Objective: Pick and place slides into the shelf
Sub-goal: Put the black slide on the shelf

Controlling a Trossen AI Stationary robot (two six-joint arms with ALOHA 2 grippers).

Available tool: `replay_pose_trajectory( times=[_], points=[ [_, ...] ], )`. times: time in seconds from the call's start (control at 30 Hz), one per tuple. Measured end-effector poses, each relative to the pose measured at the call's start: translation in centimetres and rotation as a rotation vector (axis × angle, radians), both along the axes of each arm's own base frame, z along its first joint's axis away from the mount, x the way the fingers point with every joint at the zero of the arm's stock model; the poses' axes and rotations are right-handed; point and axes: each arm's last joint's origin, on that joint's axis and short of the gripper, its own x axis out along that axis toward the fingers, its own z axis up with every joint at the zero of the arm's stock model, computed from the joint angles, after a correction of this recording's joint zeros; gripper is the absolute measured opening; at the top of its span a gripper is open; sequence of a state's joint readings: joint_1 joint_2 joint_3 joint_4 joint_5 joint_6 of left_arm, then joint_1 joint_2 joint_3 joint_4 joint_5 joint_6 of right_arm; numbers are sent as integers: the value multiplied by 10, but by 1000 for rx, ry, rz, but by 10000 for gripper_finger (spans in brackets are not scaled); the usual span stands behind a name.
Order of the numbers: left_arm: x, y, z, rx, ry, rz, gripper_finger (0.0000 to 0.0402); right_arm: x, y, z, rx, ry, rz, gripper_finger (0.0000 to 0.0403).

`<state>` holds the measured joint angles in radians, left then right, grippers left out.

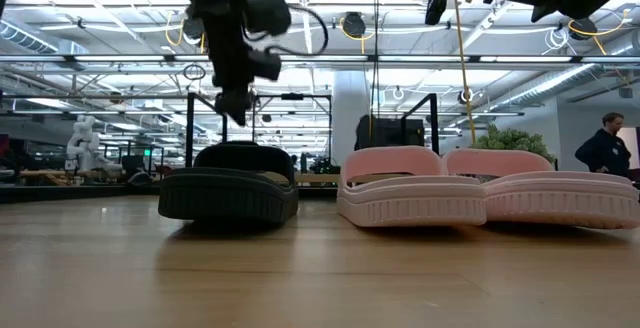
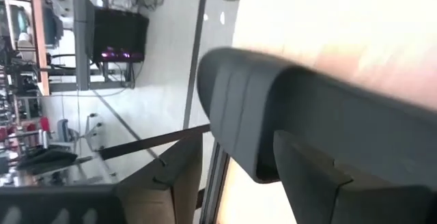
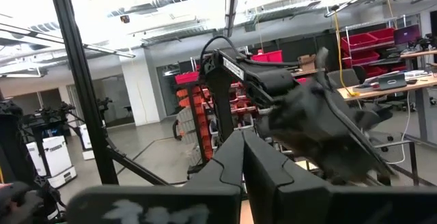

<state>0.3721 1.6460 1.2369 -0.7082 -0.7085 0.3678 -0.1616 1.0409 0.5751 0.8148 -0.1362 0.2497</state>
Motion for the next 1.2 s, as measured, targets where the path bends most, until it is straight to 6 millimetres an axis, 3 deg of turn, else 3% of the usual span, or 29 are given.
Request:
replay_pose_trajectory(
  times=[0.2, 0.53, 0.7, 0.8, 0.97, 1.1, 1.2],
  points=[
    [-6, -41, 28, -46, -152, -26, 187, 0, 0, 0, 0, -1, 0, 0],
    [-8, -172, 86, -341, -412, -186, 187, 0, 0, 0, 1, 2, 0, 0],
    [-15, -221, 101, -449, -569, -172, 187, 0, 2, 1, 56, -8, 30, 0],
    [-17, -246, 96, -509, -612, -168, 186, 1, 8, 1, 46, -5, 73, 0],
    [-5, -281, 67, -552, -572, -153, 186, 1, 14, 0, 45, 0, 97, 0],
    [12, -296, 35, -586, -503, -119, 186, 2, 15, -1, 45, 8, 104, 0],
    [21, -297, 17, -580, -470, -60, 186, 2, 15, -1, 45, 7, 106, 0]
  ],
)
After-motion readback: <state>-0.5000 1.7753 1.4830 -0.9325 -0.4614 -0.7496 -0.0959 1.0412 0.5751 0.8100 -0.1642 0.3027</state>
